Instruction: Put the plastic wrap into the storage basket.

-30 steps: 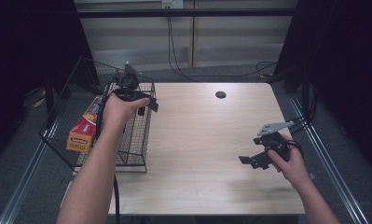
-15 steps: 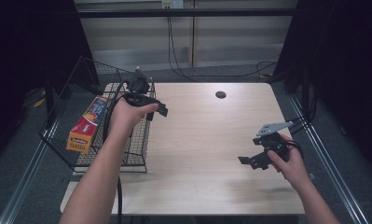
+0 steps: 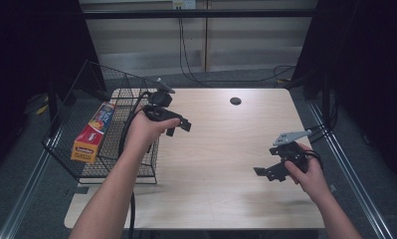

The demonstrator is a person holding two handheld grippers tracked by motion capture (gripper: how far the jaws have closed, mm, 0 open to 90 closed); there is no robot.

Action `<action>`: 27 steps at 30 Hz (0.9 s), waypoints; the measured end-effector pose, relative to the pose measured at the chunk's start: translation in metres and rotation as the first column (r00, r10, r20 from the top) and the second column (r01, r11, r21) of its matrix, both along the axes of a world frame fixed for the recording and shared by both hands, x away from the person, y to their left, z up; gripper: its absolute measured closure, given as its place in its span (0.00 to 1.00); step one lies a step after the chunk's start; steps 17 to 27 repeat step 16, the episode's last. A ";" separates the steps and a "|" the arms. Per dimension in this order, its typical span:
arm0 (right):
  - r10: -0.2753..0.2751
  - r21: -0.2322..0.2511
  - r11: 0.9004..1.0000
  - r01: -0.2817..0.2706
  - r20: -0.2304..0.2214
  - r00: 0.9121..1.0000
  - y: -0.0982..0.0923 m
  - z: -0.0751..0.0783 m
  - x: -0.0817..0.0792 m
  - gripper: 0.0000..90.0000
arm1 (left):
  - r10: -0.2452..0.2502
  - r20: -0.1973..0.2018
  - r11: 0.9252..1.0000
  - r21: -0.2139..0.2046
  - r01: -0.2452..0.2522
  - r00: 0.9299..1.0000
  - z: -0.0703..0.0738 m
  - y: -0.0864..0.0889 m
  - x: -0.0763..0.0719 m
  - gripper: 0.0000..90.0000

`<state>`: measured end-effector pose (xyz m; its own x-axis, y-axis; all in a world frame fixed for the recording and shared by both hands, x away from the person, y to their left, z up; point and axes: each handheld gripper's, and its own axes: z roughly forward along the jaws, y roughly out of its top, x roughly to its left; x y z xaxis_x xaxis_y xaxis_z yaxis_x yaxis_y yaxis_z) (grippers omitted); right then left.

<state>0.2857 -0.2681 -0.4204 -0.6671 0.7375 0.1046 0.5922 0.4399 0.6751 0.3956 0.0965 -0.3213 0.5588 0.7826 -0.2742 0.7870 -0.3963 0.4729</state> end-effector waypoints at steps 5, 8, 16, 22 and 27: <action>-0.005 -0.005 1.000 0.005 0.003 1.000 0.000 -0.001 0.000 0.03 | -0.036 0.014 0.999 0.001 0.036 0.999 -0.006 -0.010 -0.006 0.17; -0.004 -0.006 1.000 0.004 0.001 1.000 0.000 -0.001 0.000 0.03 | -0.056 0.020 0.998 0.003 0.056 0.998 -0.009 -0.014 -0.009 0.16; -0.004 -0.004 1.000 0.004 -0.004 1.000 0.000 -0.002 -0.001 0.03 | -0.107 0.032 0.994 -0.013 0.107 0.994 -0.018 -0.023 -0.015 0.15; -0.004 -0.004 1.000 0.004 -0.004 1.000 0.000 -0.002 -0.001 0.03 | -0.107 0.032 0.994 -0.013 0.107 0.994 -0.018 -0.023 -0.015 0.15; -0.004 -0.004 1.000 0.004 -0.004 1.000 0.000 -0.002 -0.001 0.03 | -0.107 0.032 0.994 -0.013 0.107 0.994 -0.018 -0.023 -0.015 0.15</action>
